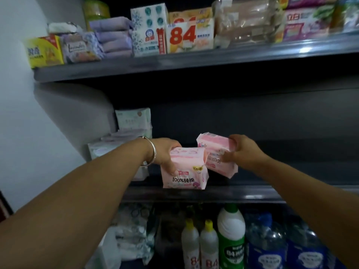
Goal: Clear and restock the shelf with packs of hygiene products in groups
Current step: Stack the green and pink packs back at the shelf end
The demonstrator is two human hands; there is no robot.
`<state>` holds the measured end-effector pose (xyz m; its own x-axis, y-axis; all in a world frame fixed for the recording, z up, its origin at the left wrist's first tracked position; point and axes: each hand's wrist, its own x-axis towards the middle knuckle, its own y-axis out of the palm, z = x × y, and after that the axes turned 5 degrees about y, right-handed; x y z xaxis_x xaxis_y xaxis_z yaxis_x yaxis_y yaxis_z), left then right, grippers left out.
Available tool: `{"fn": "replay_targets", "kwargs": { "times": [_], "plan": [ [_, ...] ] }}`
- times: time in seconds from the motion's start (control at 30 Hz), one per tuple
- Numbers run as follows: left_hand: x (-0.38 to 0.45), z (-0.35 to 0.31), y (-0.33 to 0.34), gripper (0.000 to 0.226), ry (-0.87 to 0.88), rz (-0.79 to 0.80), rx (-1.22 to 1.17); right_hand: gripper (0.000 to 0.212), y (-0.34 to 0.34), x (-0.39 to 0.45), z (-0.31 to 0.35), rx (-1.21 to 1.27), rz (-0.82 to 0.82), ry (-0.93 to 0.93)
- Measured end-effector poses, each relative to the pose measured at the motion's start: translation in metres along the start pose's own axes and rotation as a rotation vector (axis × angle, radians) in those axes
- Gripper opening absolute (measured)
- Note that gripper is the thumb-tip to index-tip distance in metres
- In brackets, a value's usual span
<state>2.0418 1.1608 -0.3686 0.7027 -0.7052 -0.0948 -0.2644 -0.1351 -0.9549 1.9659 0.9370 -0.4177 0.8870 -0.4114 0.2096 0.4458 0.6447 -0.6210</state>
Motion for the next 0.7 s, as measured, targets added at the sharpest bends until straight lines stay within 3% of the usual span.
{"fn": "replay_targets", "kwargs": {
  "times": [0.2,0.53,0.7],
  "plan": [
    [0.043,0.022,-0.028,0.063,-0.036,-0.040,0.098,0.059,0.007,0.050,0.007,-0.043,-0.059,0.003],
    [0.123,0.057,-0.027,0.072,-0.146,0.024,0.352,0.077,0.035,0.121,-0.003,-0.104,-0.053,0.052],
    [0.153,0.079,-0.009,0.076,-0.200,0.053,0.559,0.075,0.049,0.141,-0.008,-0.119,-0.024,0.049]
  ]
}}
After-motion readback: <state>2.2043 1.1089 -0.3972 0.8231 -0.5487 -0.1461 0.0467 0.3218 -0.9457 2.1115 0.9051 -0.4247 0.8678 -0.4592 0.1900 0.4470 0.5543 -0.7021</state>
